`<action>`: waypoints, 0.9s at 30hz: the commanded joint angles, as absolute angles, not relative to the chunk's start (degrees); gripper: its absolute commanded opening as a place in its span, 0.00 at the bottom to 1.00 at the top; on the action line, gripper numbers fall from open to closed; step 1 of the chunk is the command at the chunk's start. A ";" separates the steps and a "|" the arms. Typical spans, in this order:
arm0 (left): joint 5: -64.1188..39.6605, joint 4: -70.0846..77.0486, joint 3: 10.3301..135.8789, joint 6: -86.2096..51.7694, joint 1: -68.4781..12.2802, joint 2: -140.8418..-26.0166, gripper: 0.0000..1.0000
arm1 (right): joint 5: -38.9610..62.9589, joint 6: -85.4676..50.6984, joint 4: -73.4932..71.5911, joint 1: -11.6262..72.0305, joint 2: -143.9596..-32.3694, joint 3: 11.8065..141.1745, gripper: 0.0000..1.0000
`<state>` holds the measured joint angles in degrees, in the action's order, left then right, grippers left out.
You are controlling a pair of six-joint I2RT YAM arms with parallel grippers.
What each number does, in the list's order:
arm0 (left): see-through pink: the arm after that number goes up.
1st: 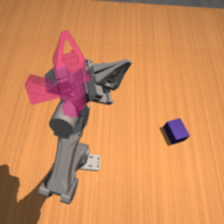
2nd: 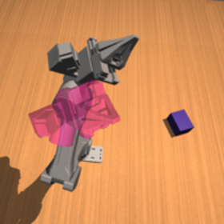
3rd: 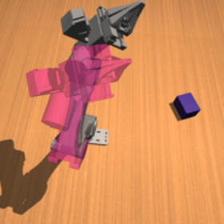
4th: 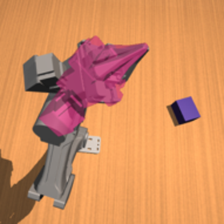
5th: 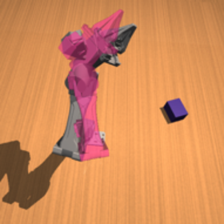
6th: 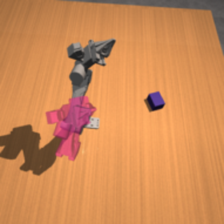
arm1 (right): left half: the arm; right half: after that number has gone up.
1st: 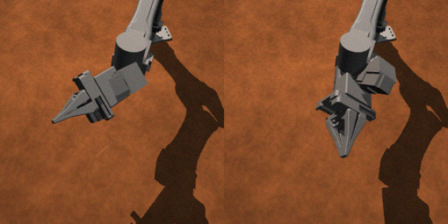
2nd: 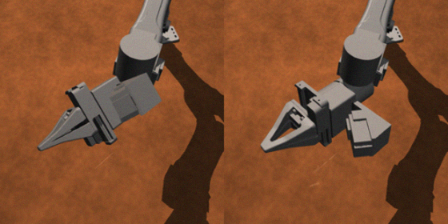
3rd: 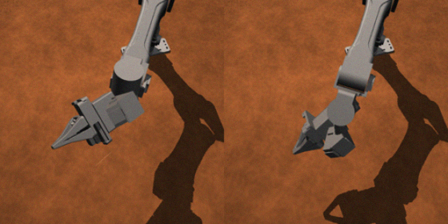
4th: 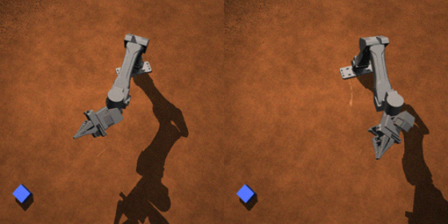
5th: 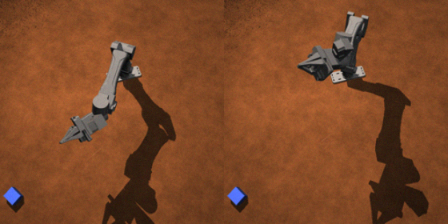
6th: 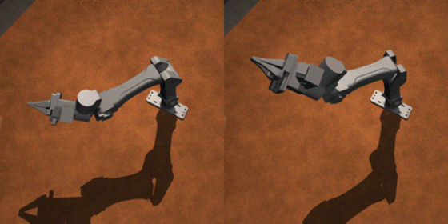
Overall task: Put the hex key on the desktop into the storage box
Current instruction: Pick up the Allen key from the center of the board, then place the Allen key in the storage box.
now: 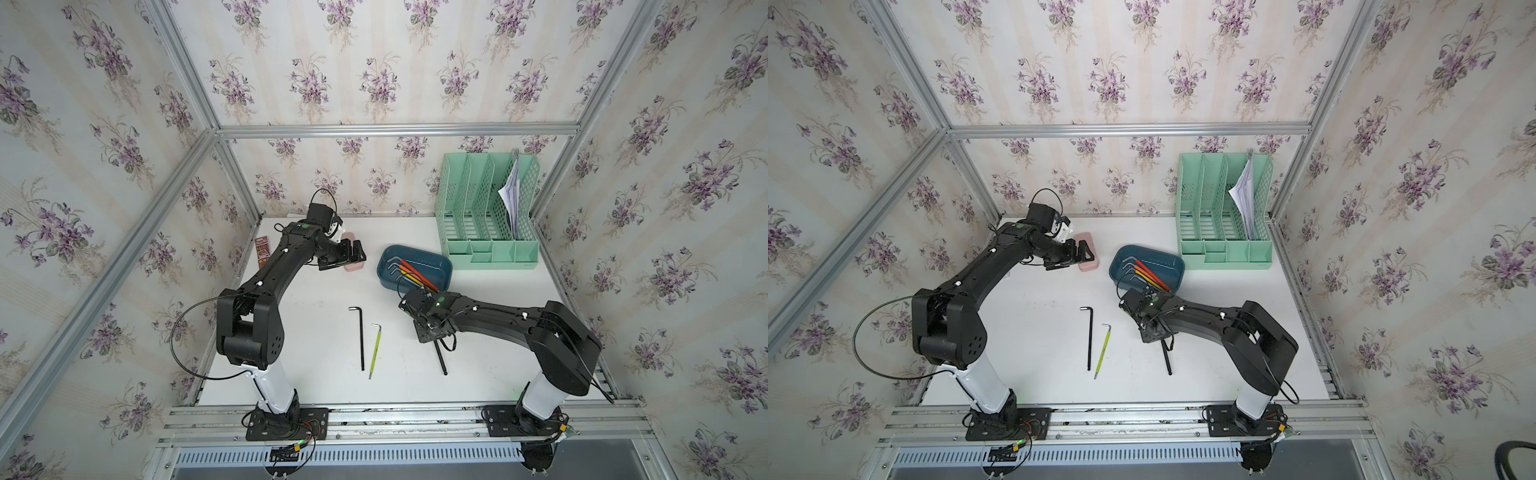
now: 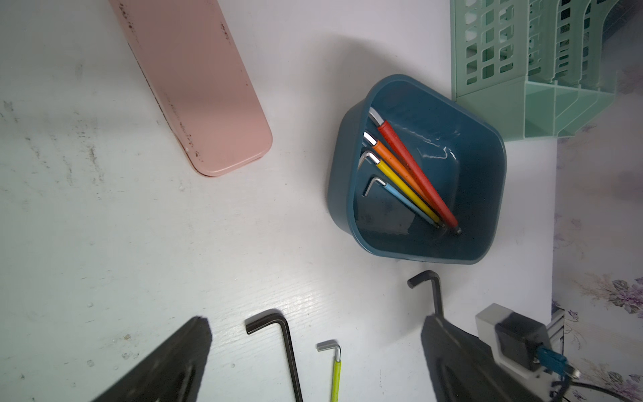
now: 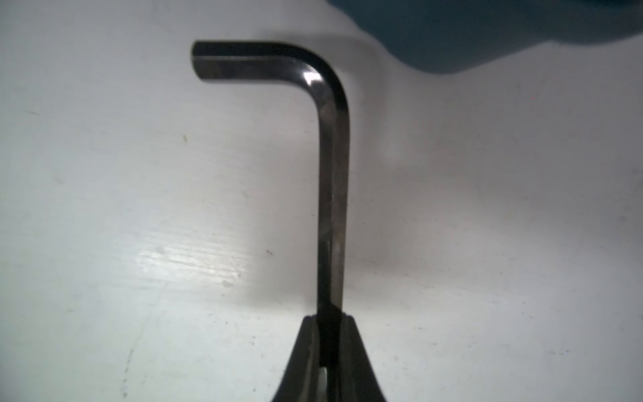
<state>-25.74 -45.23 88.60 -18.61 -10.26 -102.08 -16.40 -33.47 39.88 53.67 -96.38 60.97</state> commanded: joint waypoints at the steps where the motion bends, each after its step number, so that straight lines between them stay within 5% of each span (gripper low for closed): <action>1: -25.71 -44.99 88.85 -18.46 -10.27 -102.22 0.99 | -18.98 -31.55 40.25 53.76 -94.52 61.99 0.00; 27: -25.09 -44.75 88.57 -18.37 -9.49 -101.59 0.99 | -16.79 -2.89 32.56 42.58 -100.48 83.00 0.00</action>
<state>-25.47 -45.23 88.60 -18.59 -9.65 -101.86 -18.37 -8.93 36.42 43.57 -99.57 81.08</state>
